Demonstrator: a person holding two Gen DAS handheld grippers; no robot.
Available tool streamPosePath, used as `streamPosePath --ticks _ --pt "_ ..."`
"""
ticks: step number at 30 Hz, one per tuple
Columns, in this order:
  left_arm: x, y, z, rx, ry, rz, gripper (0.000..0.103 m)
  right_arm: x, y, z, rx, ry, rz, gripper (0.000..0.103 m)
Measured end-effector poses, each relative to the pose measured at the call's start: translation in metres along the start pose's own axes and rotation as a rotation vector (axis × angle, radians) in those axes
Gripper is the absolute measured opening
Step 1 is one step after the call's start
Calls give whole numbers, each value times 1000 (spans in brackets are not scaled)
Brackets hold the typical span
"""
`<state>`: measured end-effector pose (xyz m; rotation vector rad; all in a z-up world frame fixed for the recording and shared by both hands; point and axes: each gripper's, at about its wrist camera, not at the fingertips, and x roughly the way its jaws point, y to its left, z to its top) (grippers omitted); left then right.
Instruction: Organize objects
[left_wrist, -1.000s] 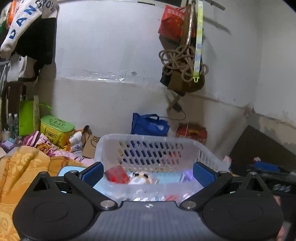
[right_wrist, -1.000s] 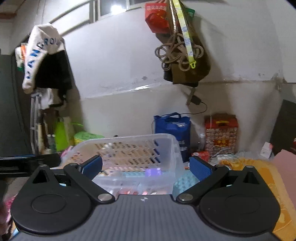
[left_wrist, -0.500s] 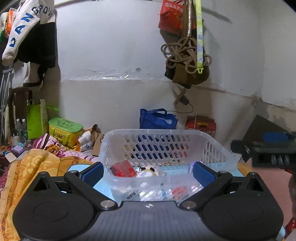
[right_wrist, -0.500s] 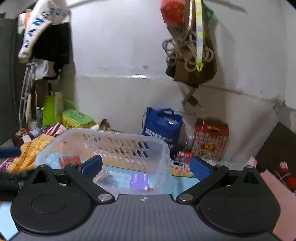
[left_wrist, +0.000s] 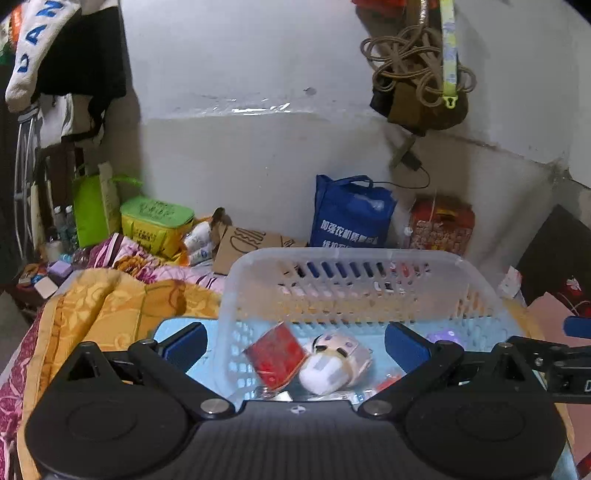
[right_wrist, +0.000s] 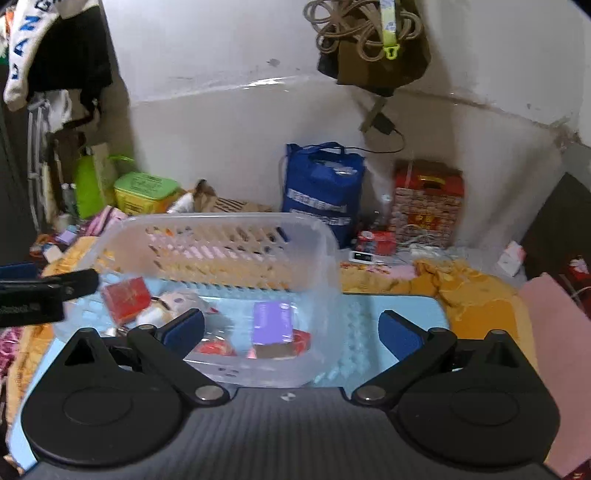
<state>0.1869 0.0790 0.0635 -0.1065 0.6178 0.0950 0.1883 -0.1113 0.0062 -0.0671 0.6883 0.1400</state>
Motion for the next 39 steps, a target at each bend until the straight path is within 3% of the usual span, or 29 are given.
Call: streamPosePath --ticks 9,29,35,39 --pt "1 1 -1 -17 20 -22 103 -7 -12 4 60 -6 17 103" --pt "0 -17 -9 18 63 -60 103 -1 -18 0 62 11 0 103" --pt "-1 -20 -11 10 101 -68 103 -1 -22 0 73 34 12 103" --pt "-5 -27 -12 35 123 -47 103 2 -25 0 101 97 72 103"
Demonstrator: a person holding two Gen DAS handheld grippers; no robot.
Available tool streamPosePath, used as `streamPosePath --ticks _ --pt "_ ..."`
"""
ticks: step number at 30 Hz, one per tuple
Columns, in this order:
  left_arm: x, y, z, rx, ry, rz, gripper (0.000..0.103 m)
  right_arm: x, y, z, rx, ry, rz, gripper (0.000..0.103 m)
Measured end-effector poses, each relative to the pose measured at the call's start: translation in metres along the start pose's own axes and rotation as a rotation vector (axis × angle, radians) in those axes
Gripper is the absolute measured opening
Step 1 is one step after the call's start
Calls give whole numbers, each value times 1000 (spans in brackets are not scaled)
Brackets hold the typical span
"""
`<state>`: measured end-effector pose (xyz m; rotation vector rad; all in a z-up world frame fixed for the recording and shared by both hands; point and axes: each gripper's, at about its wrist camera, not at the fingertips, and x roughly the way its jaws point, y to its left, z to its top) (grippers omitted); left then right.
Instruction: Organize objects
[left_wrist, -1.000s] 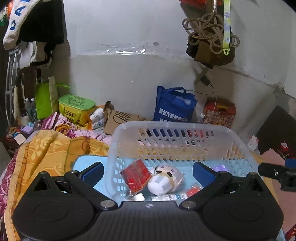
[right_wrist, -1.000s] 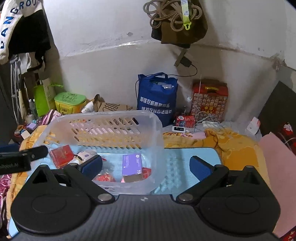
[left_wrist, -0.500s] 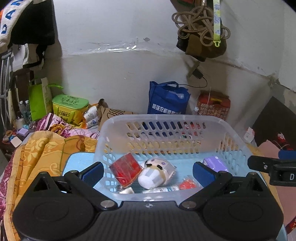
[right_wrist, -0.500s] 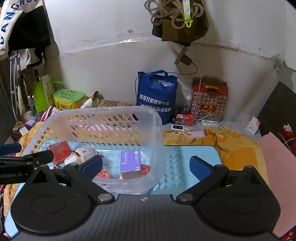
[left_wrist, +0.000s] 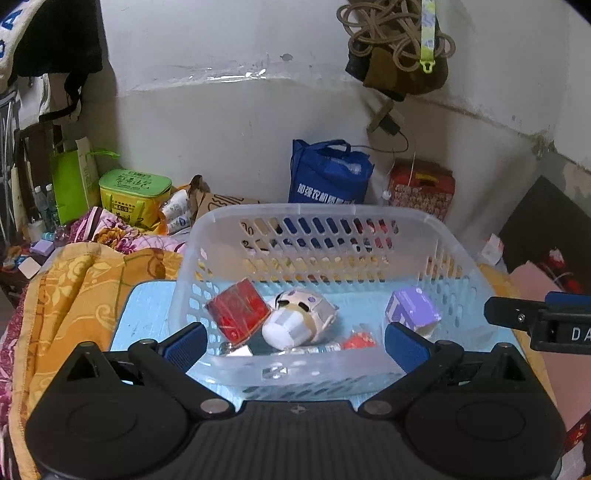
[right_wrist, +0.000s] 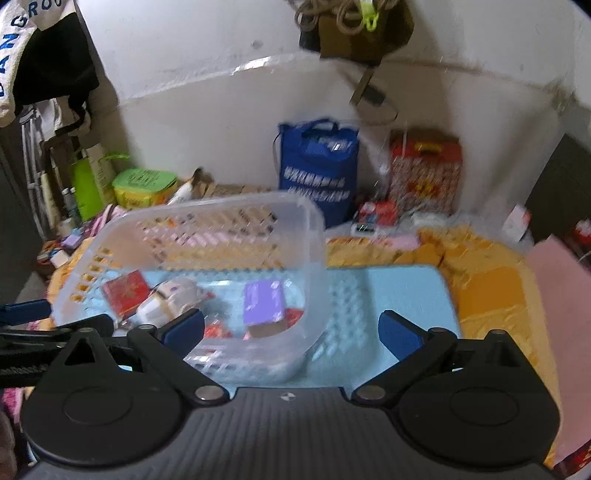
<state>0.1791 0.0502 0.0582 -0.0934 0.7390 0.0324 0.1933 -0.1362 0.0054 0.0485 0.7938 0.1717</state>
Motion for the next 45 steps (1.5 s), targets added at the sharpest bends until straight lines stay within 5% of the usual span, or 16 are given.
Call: streamPosePath --ticks 45 --pt "-2 -8 -2 2 31 10 103 1 13 -8 -75 3 -23 103"
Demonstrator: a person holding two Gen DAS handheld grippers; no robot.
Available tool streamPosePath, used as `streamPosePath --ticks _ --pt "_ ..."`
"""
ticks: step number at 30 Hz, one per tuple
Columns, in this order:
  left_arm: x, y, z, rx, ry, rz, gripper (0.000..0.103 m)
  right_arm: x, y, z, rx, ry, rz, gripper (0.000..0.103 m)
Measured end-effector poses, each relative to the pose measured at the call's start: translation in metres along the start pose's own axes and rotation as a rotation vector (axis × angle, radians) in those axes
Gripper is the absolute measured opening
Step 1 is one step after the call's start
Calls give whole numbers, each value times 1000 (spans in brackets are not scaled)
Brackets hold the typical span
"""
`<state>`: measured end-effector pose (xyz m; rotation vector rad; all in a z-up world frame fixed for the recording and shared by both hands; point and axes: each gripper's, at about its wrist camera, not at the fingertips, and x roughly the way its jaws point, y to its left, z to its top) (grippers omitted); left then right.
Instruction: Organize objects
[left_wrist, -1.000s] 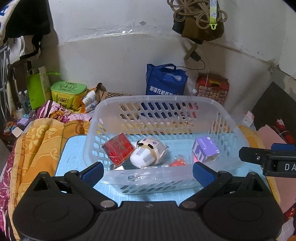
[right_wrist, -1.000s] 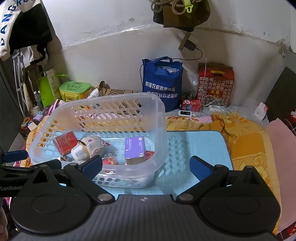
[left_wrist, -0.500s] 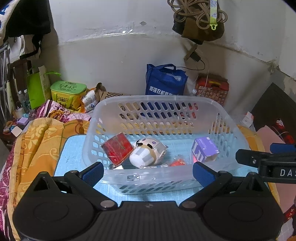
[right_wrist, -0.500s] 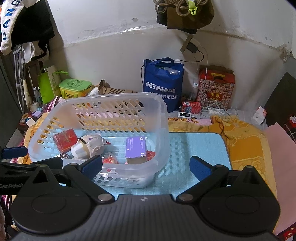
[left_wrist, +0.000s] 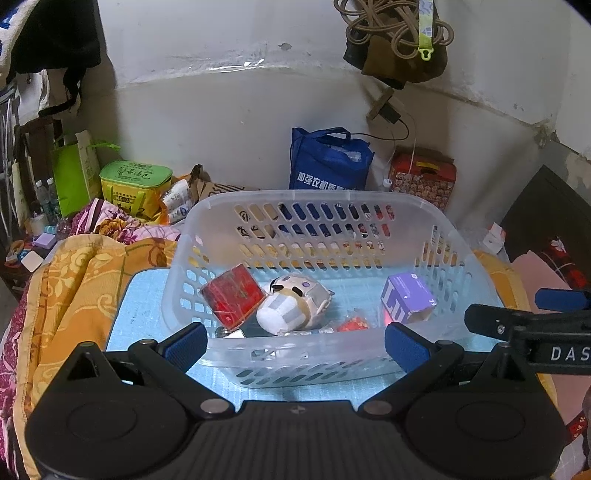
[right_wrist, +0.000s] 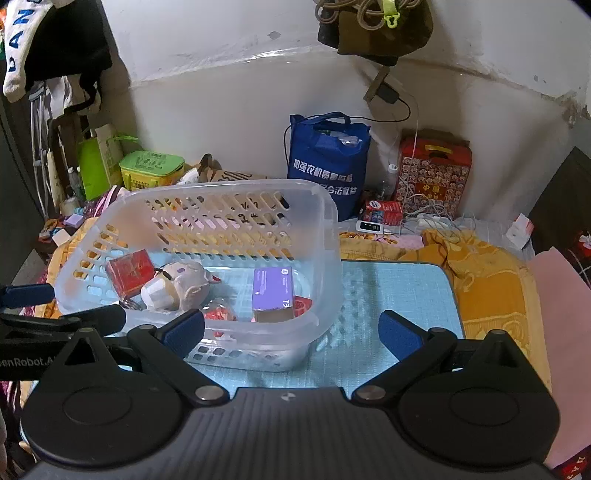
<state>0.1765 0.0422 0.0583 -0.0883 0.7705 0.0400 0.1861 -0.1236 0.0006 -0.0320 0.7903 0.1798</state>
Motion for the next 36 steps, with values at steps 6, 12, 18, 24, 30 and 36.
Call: streamPosePath --ticks 6,12,18,24,30,36 --pt "0 1 0 -1 -5 4 103 -1 1 0 -3 -4 4 103" --pt "1 3 1 -10 -4 7 103 -1 5 -1 -14 -2 9 103" --pt "1 5 1 -15 -4 4 103 -2 5 -1 -25 -11 79 103" --pt "1 4 1 -13 -3 4 103 0 6 -3 -39 -14 90 103" --pt "1 4 2 -14 -5 13 103 2 3 -4 -42 -1 79 103" --pt "1 9 2 -12 3 27 103 -1 -3 -3 -31 -9 85 103"
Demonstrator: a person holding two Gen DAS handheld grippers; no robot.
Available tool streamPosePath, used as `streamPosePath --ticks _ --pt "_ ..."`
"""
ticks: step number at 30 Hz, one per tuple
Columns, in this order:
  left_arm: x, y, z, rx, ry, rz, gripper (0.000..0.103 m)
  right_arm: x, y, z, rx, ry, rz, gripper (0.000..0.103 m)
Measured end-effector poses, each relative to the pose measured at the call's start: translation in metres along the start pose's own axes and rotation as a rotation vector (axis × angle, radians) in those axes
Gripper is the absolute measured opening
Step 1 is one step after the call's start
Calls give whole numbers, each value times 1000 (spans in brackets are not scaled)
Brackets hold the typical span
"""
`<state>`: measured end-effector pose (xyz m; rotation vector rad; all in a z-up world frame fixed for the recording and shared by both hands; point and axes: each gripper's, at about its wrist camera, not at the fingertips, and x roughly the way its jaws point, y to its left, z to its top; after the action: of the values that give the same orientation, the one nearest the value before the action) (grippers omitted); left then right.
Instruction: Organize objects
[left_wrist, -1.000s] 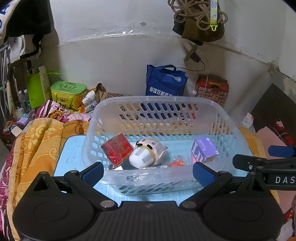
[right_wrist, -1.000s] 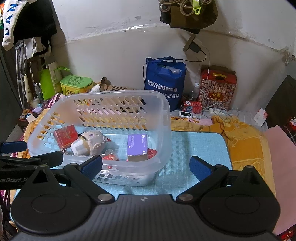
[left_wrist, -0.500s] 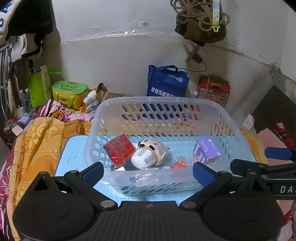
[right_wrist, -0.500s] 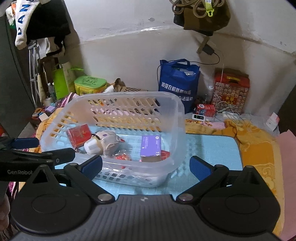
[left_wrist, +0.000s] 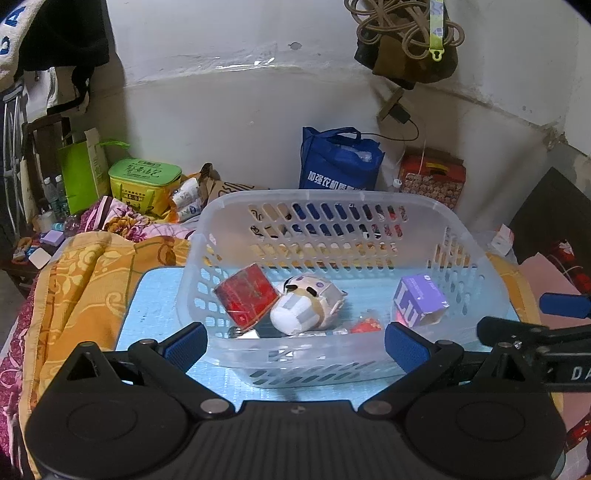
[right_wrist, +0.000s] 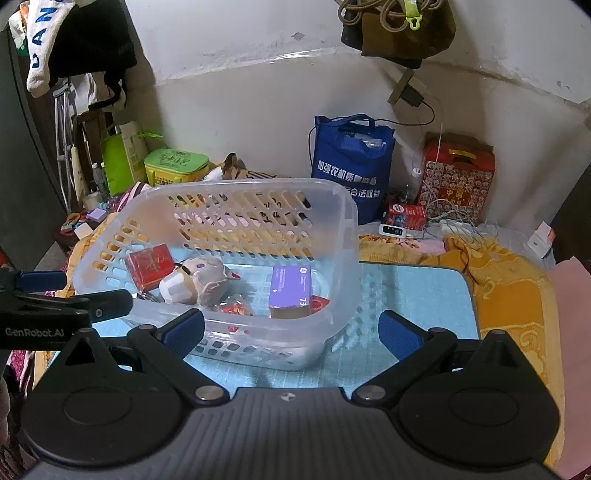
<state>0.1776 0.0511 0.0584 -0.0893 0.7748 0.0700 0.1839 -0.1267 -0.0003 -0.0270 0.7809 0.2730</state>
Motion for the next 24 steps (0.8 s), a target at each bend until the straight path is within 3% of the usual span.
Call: streamPosePath --ticks 18,24 --pt "4 22 3 -16 28 32 103 -3 -3 2 15 -9 1 103" --pt "-4 21 4 -4 -22 64 103 -1 2 1 -3 -6 -1 103"
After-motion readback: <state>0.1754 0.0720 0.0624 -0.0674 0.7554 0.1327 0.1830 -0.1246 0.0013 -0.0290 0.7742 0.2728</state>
